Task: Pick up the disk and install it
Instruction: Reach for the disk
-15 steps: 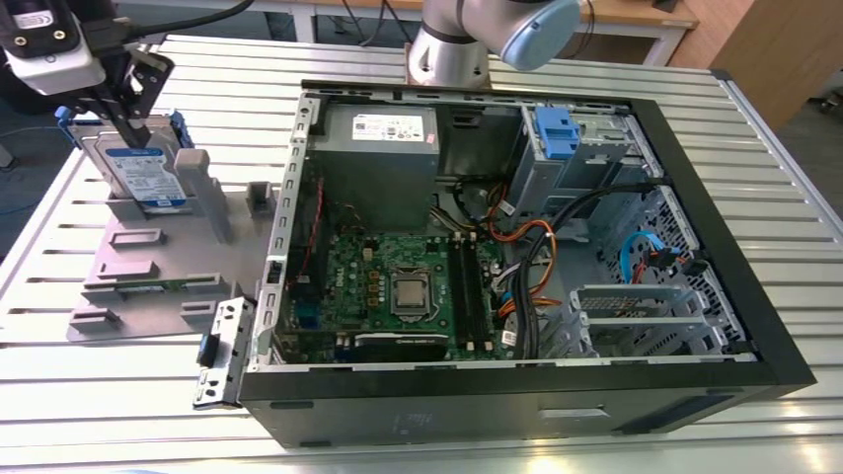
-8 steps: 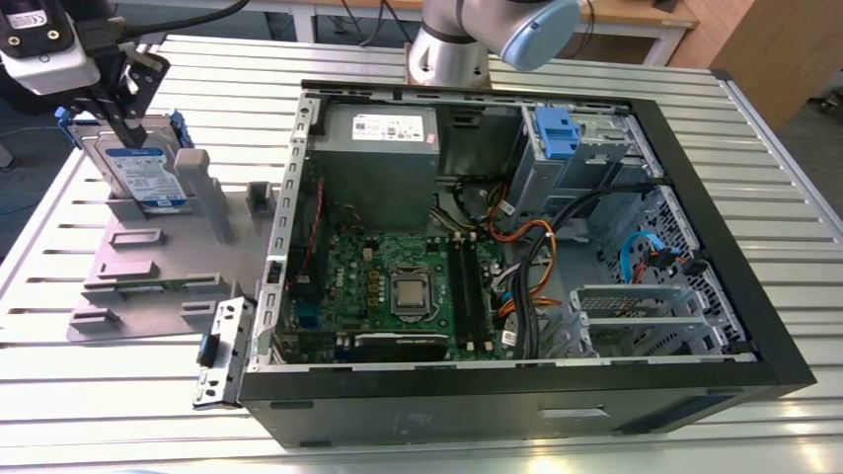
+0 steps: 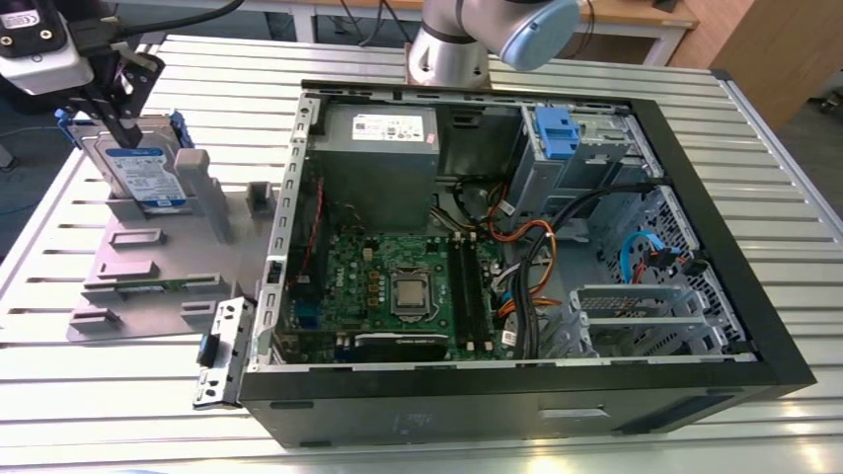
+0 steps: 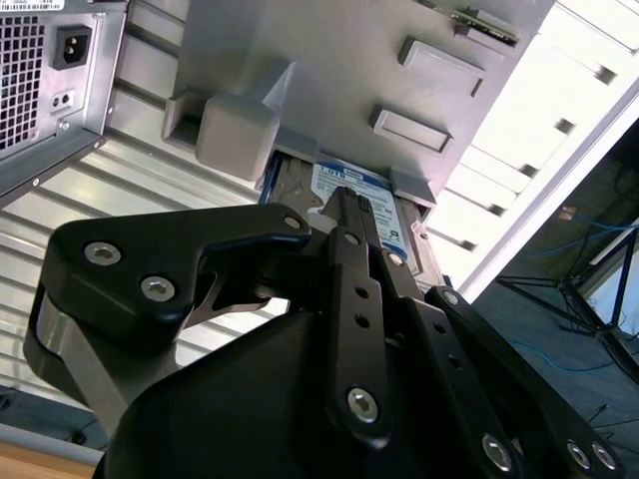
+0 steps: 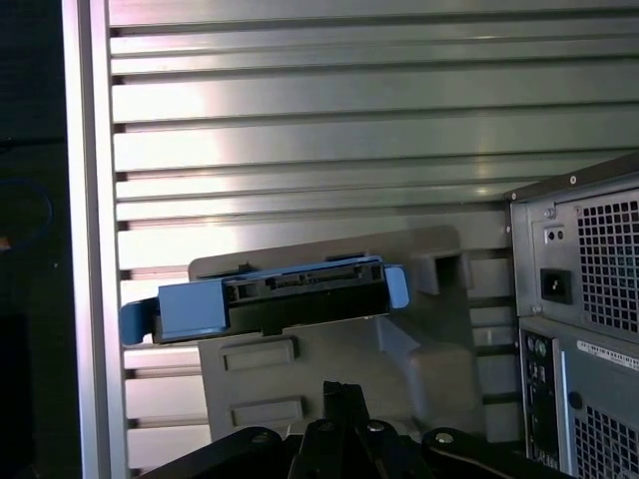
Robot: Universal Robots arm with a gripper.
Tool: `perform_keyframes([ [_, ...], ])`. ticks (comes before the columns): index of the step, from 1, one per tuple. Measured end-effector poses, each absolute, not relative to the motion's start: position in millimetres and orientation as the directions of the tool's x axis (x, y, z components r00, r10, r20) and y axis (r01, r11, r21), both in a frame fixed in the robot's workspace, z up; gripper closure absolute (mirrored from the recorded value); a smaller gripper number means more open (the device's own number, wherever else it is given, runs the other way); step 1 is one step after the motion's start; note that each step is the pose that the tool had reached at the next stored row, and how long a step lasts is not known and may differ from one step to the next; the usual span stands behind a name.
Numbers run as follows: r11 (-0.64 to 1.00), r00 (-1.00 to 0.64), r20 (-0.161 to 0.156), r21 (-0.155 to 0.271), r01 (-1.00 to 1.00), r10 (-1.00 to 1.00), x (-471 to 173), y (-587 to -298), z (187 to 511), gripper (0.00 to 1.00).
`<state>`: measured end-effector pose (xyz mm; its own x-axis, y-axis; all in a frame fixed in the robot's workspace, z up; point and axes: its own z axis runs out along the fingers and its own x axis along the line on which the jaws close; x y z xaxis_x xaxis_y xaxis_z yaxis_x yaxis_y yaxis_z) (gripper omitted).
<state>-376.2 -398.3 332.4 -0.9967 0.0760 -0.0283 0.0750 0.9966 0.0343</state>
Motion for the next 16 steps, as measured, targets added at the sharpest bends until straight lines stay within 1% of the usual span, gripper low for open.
perform_keyframes([
  [16, 0.997, -0.997, -0.028, 0.034, 0.075, 0.076, -384.0, -398.3, 332.1, 0.89],
])
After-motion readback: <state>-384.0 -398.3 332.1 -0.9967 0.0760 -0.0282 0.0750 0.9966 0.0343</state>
